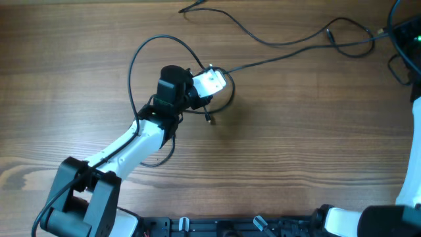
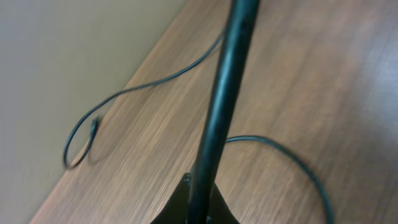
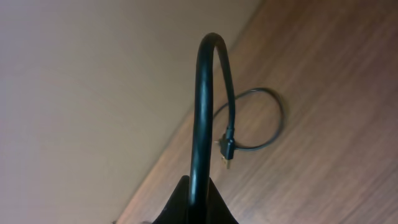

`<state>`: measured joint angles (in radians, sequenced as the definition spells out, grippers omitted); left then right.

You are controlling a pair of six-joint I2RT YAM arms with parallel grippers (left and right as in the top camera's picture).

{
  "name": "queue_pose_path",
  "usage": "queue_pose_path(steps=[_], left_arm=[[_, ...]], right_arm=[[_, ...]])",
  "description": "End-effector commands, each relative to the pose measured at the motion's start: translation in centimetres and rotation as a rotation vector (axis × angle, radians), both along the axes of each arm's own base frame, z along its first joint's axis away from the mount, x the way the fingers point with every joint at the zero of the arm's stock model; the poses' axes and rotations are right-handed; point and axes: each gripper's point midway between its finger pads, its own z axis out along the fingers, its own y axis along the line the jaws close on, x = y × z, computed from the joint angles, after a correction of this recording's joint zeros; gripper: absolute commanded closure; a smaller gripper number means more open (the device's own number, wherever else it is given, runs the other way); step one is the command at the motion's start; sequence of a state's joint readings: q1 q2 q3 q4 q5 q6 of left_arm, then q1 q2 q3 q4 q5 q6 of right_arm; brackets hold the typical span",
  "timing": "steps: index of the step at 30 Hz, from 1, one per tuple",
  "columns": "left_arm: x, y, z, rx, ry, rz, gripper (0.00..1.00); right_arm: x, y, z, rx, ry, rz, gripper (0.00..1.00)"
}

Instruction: Untangle cables

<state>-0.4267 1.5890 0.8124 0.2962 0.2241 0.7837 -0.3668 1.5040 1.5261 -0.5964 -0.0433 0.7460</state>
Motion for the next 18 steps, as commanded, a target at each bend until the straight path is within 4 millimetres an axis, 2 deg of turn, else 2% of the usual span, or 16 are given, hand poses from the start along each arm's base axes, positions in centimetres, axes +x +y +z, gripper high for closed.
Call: queue_pose_path(steps=[1,6,11,14,18], left_arm=[[-1.8,-2.7,1.3,0.008,-0.058,-0.143,0.96],[-4.5,-6.7,-0.2,0.004,-0.025,-0.267,0.96],[-7.3,-10.6,-4.4,0.028,0.040,-0.382,0.96],[-9.1,-13.4,-6.1,0.024,0.033,-0.451,0.96],[-10.5,-14.7,-8.7,0.041,0.069,-0.489,0.96]], right_arm=[[-0.3,-4.4,-2.9,-0.041,0.085,-0.088,0.96],[-1.0,-8.4,-6.7,-0.021,0.172,-0.150,0.96],[-2.5,-12.7,-7.7,-0.069,0.204,-0.264,0.96],[-3.8,-15.1,-8.3,-0.076,0.218,-0.305,0.96],[-4.6,-17.3,-9.1,-0.076,0.219,-0.349,0.96]])
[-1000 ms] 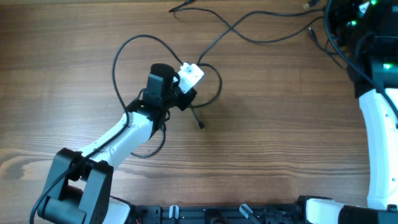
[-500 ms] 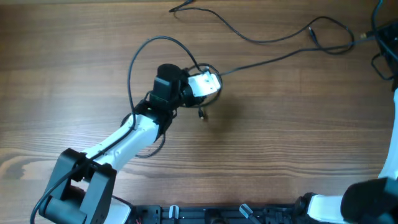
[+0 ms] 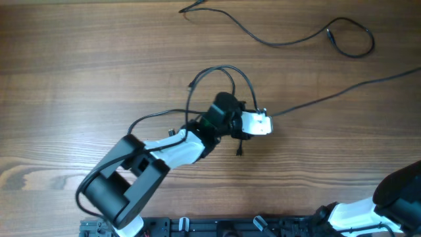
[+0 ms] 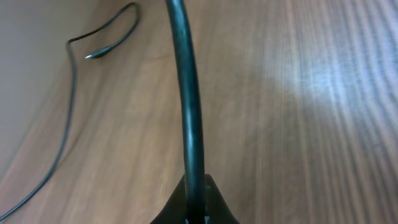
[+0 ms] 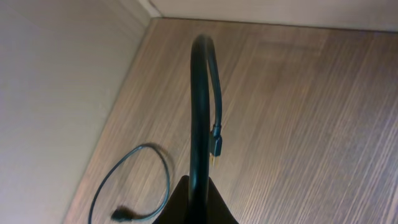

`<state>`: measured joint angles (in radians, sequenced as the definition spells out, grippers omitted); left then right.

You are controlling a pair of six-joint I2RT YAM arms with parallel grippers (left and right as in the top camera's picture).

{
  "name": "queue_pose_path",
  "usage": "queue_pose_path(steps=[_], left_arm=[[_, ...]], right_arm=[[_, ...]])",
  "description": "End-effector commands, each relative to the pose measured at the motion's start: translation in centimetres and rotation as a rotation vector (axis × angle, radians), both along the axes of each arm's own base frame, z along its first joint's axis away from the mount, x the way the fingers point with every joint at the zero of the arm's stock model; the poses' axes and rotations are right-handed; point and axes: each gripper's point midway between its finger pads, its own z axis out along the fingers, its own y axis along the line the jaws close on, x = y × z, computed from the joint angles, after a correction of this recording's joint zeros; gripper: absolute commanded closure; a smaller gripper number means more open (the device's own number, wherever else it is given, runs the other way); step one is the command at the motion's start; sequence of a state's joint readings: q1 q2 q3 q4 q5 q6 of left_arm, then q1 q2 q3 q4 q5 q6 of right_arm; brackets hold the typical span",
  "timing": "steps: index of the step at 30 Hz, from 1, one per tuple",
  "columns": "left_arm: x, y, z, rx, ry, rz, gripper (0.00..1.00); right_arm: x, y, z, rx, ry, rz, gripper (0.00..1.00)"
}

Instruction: Untangle cables

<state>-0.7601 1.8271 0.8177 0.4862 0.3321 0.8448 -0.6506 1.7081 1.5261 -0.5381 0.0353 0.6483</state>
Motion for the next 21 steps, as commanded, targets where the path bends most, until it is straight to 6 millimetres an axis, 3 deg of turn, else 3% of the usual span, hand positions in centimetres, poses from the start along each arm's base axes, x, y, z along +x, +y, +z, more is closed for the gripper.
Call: queue_pose_path(steps=[1,3,4,14,17,18,21], left_arm=[[-1.1,-0.4,-3.1,0.036,0.067,-0.022,0.94],[-1.1,-0.4,-3.6,0.032,0.097,-0.007,0.89],[-1.1,-0.4,-3.6,0.029,0.096,-0.009,0.85],[-2.1,-0.9,-3.4,-0.040,0.244,0.010,0.96],[-2.2,-0.9,-3.5,-0.058,0.298,0.042,0.95],[-2.2,-0.9,-3.5,-0.056,0.301,0.043,0.95],[-2.2,-0.9,-3.5,-0.069,0.333,0.063,0.96]], right_arm=[[-1.1,-3.0,-1.5,-0.033,0.043,-0.068,0.96],[-1.2,-3.8,-3.0,-0.020,0.065,-0.078,0.96],[-0.7,-4.7,-4.9,-0.021,0.090,-0.071,0.96],[1.2,-7.4,-10.7,-0.027,0.114,-0.069,0.95],[0.4,-8.3,-12.1,-0.036,0.154,-0.110,0.86],[0.0,-8.7,-12.4,-0.042,0.165,-0.127,0.76],[-0.7,-9.4,-12.7,-0.045,0.176,-0.150,0.62]])
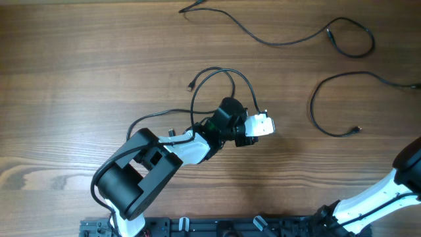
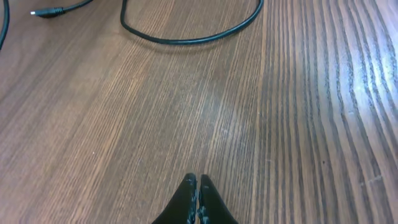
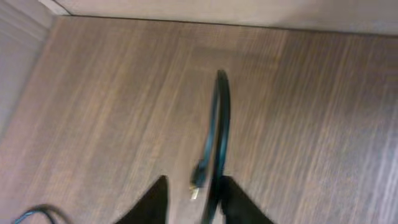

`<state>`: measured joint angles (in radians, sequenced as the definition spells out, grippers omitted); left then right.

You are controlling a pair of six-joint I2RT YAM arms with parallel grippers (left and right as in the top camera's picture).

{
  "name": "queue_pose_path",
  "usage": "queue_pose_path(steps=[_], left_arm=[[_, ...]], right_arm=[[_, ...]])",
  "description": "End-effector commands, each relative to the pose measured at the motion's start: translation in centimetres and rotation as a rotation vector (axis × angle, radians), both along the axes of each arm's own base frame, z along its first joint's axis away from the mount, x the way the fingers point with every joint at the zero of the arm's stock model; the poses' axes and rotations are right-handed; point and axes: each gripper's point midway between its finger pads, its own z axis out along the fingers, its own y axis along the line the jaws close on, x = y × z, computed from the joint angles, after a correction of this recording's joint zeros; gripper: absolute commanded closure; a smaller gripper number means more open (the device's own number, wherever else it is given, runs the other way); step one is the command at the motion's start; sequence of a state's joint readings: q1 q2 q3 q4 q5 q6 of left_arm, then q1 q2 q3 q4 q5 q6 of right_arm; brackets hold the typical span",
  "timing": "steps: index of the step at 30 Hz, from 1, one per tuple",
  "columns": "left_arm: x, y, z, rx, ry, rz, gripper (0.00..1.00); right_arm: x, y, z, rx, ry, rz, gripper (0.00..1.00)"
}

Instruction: Untangle cables

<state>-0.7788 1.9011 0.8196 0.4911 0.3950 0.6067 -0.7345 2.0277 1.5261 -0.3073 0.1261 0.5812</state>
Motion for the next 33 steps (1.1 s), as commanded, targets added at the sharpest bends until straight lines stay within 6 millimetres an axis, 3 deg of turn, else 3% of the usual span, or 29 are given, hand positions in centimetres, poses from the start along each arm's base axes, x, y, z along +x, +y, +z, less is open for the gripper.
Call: queue_pose_path(steps=[1,6,9,13,15,19,21,24,28,29,30,31,32,33], left_arm=[[-0.4,0.0,-0.6,-0.016,0.077,0.022,0.96],[-0.2,0.1,-0.6,-0.025,0.111,0.054,0.96],[0.6,0.5,-0.8,-0.008,0.092,0.102,0.96],[2.5,1.1,-0.1,-0.082,0.186,0.269,0.94],[4.2,2.2,0.4,-0.157,0.284,0.379,0.80],[6.2,4.0,0.7,-0.206,0.334,0.468,0.80],[6.9,4.0,1.5,-0.237,0.309,0.469,0.74],[8.0,4.9,1.8,-0.261,0.306,0.524,0.77],[11.0,8.7,1.4,-0.344,0.431,0.744,0.67],[11.7,9.8,1.1,-0.363,0.467,0.792,0.67],[12.1,10.8,0.8,-0.368,0.493,0.828,0.66],[12.3,11.6,0.3,-0.357,0.507,0.854,0.58],[12.4,12.5,-0.4,-0.334,0.523,0.881,0.41],[12.4,13.7,-1.3,-0.302,0.543,0.922,0.36]], right_arm=[[-1.4,-1.6,-0.9,-0.021,0.037,-0.055,0.55],[-2.7,-2.3,-1.4,-0.008,0.062,-0.070,0.03],[-1.8,-1.1,-1.9,0.012,0.082,0.063,0.00],[1.1,2.8,-2.1,0.099,0.006,0.361,0.00],[2.9,5.5,-1.2,0.164,-0.100,0.512,0.00],[5.4,10.1,0.7,0.228,-0.232,0.722,0.00],[6.8,13.9,1.2,0.263,-0.256,0.846,0.00],[8.3,18.8,1.3,0.315,-0.264,0.965,0.00],[10.6,28.1,1.1,0.374,-0.228,1.146,0.00],[11.2,31.5,1.0,0.383,-0.215,1.212,0.00],[11.4,33.3,1.0,0.388,-0.208,1.245,0.00],[11.6,35.5,1.0,0.395,-0.200,1.288,0.00],[11.6,38.2,0.9,0.404,-0.185,1.337,0.00],[11.5,40.3,0.7,0.406,-0.166,1.372,0.01]])
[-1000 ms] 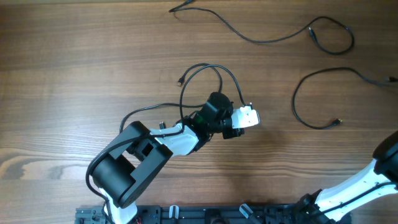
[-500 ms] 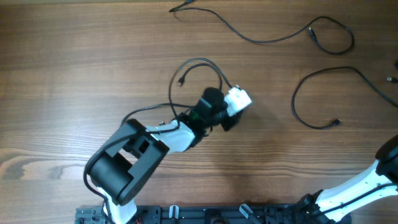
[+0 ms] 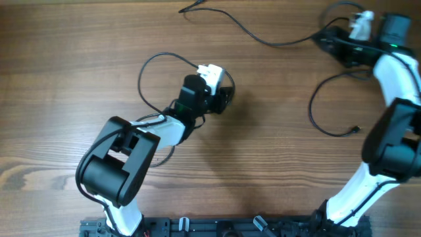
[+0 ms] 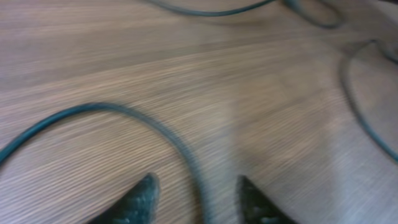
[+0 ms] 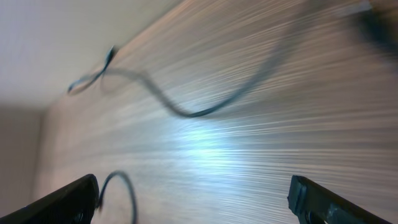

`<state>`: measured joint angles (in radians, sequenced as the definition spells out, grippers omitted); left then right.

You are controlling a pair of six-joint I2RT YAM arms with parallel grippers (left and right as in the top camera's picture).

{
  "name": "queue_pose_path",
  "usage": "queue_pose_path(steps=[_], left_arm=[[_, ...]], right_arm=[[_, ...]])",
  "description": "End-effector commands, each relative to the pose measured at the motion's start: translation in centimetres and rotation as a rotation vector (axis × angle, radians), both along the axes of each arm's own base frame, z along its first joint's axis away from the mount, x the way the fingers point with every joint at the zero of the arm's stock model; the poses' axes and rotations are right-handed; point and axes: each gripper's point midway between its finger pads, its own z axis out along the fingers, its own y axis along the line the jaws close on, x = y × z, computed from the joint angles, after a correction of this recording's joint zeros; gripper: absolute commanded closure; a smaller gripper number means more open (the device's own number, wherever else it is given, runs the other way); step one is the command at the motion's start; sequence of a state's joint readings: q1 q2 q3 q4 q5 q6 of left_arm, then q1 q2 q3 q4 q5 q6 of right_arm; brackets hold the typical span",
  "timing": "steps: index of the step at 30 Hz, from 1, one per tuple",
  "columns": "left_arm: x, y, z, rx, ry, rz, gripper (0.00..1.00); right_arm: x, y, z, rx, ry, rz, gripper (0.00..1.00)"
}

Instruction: Untangle cables

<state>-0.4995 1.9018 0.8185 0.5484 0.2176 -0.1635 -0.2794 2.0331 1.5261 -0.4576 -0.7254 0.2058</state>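
Three black cables lie apart on the wooden table [image 3: 66, 39]. A looped cable [image 3: 146, 69] curls by my left gripper [image 3: 222, 92]. In the left wrist view that gripper [image 4: 198, 196] is open, and the looped cable [image 4: 93, 107] runs on the table between its fingers. A long thin cable [image 3: 250, 34] crosses the far edge. My right gripper [image 3: 325, 38] sits at its right end. In the right wrist view this gripper [image 5: 193, 199] is wide open with nothing in it, and the long cable [image 5: 186, 112] curves ahead. A third cable [image 3: 316, 112] forms an open loop at the right.
The third cable's plug end [image 3: 356, 130] lies near the right arm's forearm [image 3: 395, 118]. The arms' mounting rail [image 3: 217, 227] runs along the near edge. The left arm [image 3: 131, 151] stretches across the near left of the table.
My left gripper was shut on nothing at the table's middle; it is now open farther back and left, astride the looped cable. My right gripper has moved to the far right corner and stands wide open.
Both grippers were shut on cables, the left at the tangle and the right off to the right. The left then held its cable nearer the middle. Later the left was shut and empty, the right's jaws apart round its cable. Now three cables lie apart.
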Motion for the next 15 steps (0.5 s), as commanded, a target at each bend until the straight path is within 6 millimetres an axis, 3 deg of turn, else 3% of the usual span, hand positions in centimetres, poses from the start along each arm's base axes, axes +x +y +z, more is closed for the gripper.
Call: queue_pose_path(steps=[1,6,10,12,15], left_arm=[[0.6,3.6,-2.5,0.025,0.121,0.123,0.29],[1.6,8.3,-4.0,0.085,0.179,0.241,0.26],[0.3,11.5,-6.0,0.119,0.310,0.288,0.25],[0.0,12.5,-5.3,0.116,0.328,0.297,0.25],[0.3,12.4,-1.8,0.102,0.251,0.229,0.23]], right_arm=[[-0.2,6.6,-0.4,-0.015,0.006,0.141,0.00],[-1.7,14.9,-2.0,-0.132,0.052,0.267,0.00],[-2.6,18.4,-3.0,-0.239,0.057,0.309,0.00],[-2.8,19.3,-3.2,-0.271,0.053,0.317,0.00],[-3.2,20.4,-3.4,-0.298,0.047,0.343,0.00]])
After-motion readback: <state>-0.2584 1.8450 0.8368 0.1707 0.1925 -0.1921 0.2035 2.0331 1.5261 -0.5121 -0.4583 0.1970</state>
